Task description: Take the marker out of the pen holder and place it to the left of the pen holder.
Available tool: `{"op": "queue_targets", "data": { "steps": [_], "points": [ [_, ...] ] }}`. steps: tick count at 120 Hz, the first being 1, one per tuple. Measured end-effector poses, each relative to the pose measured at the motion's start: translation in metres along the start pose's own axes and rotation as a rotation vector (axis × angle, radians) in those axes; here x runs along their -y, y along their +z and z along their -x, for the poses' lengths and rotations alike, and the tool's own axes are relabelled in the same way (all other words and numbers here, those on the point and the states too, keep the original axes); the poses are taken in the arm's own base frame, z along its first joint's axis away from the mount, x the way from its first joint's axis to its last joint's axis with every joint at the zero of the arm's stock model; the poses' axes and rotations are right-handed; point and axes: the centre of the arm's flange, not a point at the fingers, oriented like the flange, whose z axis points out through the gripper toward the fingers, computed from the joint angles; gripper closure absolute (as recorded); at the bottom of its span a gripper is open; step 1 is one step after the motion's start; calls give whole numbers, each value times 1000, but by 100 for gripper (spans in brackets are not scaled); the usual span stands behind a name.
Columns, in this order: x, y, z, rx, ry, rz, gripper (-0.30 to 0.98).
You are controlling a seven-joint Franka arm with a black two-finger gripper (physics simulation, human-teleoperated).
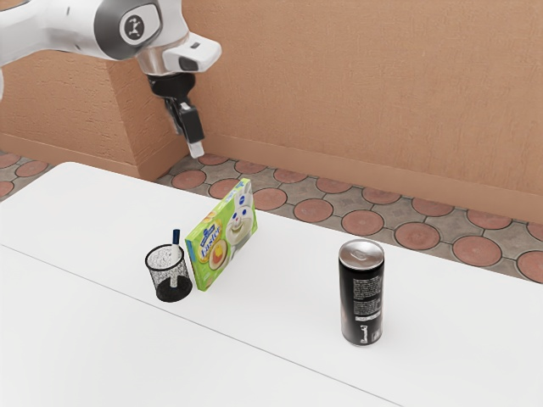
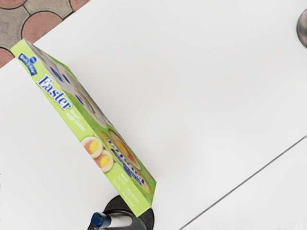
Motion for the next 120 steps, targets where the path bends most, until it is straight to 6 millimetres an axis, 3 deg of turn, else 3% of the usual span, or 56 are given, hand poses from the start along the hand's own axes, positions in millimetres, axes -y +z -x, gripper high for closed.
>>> {"op": "queue_targets", "data": {
  "steps": [25, 40, 61, 70, 84, 97, 120],
  "points": [
    [3, 6, 4, 10, 75, 5, 0],
    [-6, 47, 31, 93, 102, 64, 0],
    [-2, 103, 63, 211, 103, 164, 0],
    [7, 123, 72, 246, 93, 202, 0],
    [38, 151, 82, 279, 55, 246, 0],
    [49, 175, 73, 304, 58, 274, 0],
    [58, 191, 64, 330, 21, 273, 0]
  ]
}}
